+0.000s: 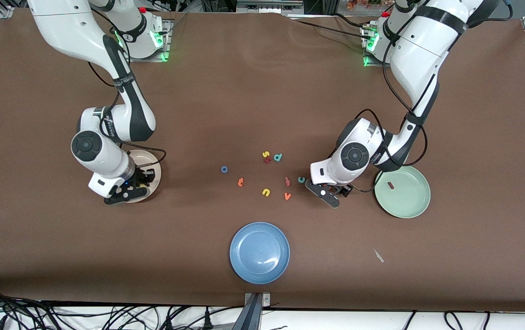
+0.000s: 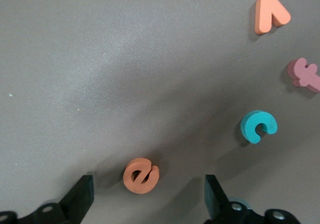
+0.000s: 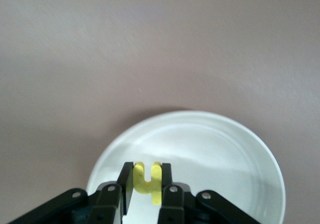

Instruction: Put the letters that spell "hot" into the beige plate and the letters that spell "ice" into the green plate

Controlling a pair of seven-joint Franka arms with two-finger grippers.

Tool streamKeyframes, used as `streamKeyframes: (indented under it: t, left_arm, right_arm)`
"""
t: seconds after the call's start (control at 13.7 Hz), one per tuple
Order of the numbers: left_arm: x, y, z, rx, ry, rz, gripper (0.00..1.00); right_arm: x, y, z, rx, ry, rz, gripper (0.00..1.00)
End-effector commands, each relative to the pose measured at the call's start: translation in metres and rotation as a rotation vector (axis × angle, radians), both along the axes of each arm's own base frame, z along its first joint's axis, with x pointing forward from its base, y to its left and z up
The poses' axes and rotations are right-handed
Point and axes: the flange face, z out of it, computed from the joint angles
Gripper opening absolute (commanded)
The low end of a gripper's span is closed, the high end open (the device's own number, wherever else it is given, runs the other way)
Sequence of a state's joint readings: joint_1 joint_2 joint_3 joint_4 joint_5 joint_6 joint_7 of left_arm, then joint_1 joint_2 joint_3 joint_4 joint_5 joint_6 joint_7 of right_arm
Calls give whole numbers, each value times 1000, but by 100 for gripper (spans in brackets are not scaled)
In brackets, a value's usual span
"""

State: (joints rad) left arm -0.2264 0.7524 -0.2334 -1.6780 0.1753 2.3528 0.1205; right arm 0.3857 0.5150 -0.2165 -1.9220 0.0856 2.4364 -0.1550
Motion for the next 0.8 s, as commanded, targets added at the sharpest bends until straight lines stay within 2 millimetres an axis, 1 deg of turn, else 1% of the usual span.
streamKeyframes:
  t: [0.0,0.07,0.15,0.22,0.29,0.37,0.44,0.51,0.59,0.66,0.73]
  left_arm:
    - [5,-2,3,16,-24,-8,38]
    - [5,-3,2,16,-24,-10,25]
    - [4,-5,2,16,-24,-11,23]
    - [4,-5,2,16,-24,-13,17]
    - [4,-5,2,16,-24,-14,14]
    - [5,-5,4,15,-27,-16,4]
    - [6,-5,5,15,-29,-17,0]
    - [7,-3,7,15,-31,-12,0]
    - [10,1,12,18,-32,-6,0]
    - [14,8,23,23,-38,2,0]
    - [20,28,40,48,-20,26,0]
  right_arm:
    - [-17,-17,11,17,-6,-1,11]
    - [-19,-17,14,20,-12,-2,12]
    - [-23,-20,14,22,-11,-5,15]
    - [-24,-24,13,20,-9,-13,22]
    - [-22,-32,15,21,-9,-32,63]
    - [-20,-34,16,21,-9,-30,100]
    - [-16,-34,21,22,-7,-34,100]
    - [-15,-35,24,21,14,-33,100]
    - [-15,-31,27,22,41,-41,100]
    - [-16,-26,30,27,49,-64,100]
    - [-15,-14,33,35,41,-119,100]
